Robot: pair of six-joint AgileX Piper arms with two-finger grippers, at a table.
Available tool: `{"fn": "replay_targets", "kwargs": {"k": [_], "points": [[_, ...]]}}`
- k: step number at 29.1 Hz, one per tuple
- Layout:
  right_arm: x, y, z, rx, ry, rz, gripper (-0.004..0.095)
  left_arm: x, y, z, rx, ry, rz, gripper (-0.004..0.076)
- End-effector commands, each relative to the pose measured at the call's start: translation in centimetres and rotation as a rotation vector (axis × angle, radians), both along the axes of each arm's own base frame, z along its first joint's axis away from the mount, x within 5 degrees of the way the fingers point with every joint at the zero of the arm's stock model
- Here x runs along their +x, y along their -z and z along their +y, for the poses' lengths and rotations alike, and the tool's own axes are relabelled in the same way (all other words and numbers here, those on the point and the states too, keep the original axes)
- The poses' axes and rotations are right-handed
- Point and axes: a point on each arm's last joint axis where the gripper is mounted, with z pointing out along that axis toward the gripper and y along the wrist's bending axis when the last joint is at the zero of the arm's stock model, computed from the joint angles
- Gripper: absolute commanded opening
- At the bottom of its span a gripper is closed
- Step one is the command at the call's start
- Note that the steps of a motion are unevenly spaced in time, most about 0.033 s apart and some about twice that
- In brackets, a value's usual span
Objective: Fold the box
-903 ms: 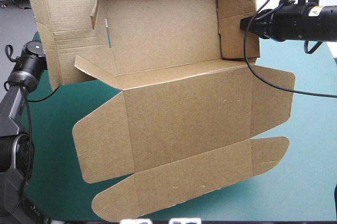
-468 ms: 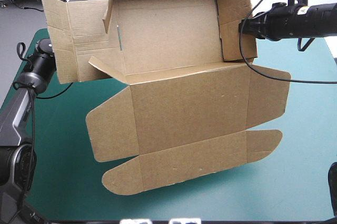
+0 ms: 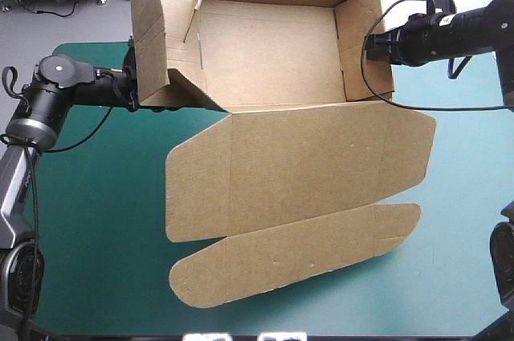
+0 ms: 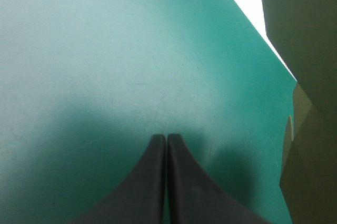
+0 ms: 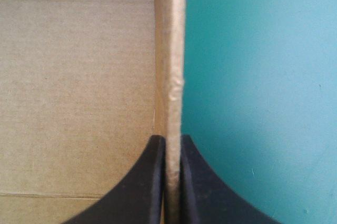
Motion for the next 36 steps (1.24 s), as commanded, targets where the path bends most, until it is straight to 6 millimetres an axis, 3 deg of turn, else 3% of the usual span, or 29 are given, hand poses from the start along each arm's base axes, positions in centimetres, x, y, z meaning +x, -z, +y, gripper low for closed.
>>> {"fn": "replay_targets", "kwargs": {"k": [1, 9, 14, 23, 36], "points": [[-1.1, -2.1, -0.2, 0.033, 0.018, -0.071, -0.0021, -1.6, -3.1, -0.4, -0.091, 0.015, -0.066, -0.0006], [-0.9, -1.6, 0.5, 0.094, -0.041, -0.038, -0.0021, -1.7, -3.1, -0.4, -0.087, 0.017, -0.066, -0.0006], [0.5, 0.0, -0.1, 0.046, 0.024, 0.026, -0.0021, -1.7, -3.3, -0.4, -0.086, 0.019, -0.076, -0.0006], [0.8, 0.4, -0.4, 0.012, 0.041, 0.031, -0.0021, -1.9, -4.7, 0.4, -0.084, -0.033, -0.137, -0.0006], [0.6, 0.1, 0.2, 0.064, 0.003, 0.025, -0.0021, -0.7, -4.6, 0.6, -0.097, -0.108, -0.142, -0.0006]]}}
